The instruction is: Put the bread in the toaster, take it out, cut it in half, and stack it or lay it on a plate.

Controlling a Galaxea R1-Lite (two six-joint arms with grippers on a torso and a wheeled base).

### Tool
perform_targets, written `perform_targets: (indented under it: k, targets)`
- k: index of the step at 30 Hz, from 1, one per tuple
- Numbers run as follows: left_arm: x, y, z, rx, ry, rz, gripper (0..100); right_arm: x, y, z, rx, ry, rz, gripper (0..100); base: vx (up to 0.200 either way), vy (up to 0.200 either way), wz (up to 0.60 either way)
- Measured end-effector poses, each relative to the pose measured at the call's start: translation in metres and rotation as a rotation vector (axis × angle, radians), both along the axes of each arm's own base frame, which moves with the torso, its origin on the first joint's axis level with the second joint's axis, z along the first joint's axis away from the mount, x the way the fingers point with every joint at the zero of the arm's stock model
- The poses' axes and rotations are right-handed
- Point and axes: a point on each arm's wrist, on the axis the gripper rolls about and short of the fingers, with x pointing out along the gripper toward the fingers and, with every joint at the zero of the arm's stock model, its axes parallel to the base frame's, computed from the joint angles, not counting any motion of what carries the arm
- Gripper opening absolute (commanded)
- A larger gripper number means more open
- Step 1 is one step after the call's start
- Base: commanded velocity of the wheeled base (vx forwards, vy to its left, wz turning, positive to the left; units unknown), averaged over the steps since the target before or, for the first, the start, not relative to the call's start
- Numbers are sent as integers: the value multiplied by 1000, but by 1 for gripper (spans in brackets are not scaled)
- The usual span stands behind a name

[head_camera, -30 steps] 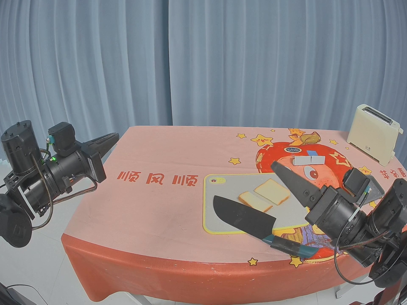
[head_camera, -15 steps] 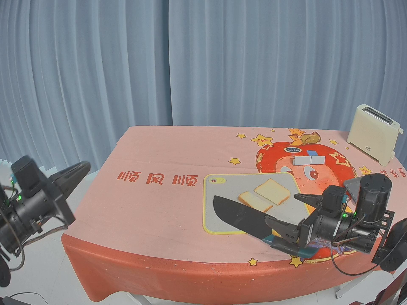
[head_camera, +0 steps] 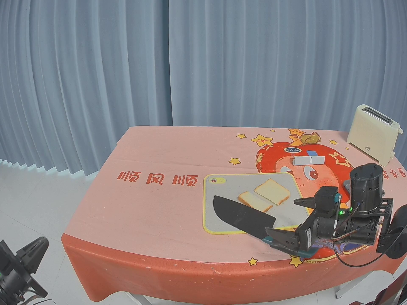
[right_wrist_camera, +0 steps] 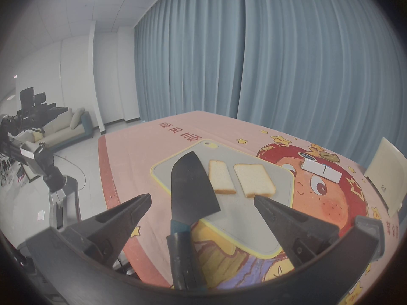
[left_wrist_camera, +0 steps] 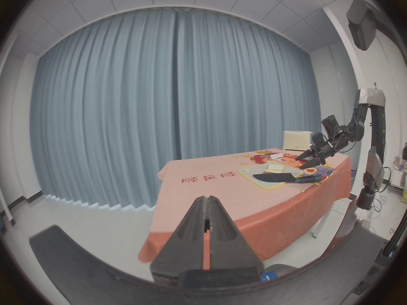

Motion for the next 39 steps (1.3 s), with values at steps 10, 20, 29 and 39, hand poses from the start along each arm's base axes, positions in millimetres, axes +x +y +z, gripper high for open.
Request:
perform_targets:
  k: [10,20,29,39]
  targets:
    - [-37,10,-55,-30,42,136,0,-20,-3,-8,-132,42,92,100,0,0,0]
    - [-41,9,-58,-48,-9,242,0,-25,-4,-15,-158,61,105,100,0,0,0]
    - [-45,7,-58,-6,-74,216,0,-17,0,-22,-179,82,93,100,0,0,0]
    - [-49,8,-58,-39,-122,288,0,-16,0,-31,-218,108,72,100,0,0,0]
